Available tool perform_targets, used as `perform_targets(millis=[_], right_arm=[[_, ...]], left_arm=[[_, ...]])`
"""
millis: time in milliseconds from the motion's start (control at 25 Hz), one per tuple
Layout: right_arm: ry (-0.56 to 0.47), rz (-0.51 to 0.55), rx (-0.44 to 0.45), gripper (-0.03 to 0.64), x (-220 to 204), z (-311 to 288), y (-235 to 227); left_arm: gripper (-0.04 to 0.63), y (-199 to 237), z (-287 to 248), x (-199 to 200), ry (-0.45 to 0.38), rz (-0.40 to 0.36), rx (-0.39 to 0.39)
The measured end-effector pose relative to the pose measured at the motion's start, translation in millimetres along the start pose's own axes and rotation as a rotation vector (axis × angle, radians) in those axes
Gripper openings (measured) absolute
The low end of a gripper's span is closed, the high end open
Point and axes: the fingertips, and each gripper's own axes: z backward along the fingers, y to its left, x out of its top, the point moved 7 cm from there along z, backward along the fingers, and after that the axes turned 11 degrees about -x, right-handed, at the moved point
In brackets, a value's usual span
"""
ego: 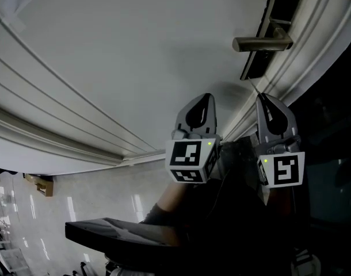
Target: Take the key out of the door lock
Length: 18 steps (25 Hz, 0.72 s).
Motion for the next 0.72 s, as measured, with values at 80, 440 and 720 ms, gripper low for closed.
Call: perform_targets(millis=[80, 440, 720], right_arm=[[-0.007, -0.023, 0.008, 0.012, -1, 0, -1], [0.008, -0.051, 0.023, 0.012, 2, -2, 12], [0.001, -0.048, 0.018, 0.012, 3, -3, 16]], left_arm=[[0.000, -1, 0, -3, 0.002, -0.017, -0.014], [0.000, -3, 5, 6, 0.006, -0.030, -0.019], [0.000, -2, 3, 6, 0.003, -0.064, -0.037]])
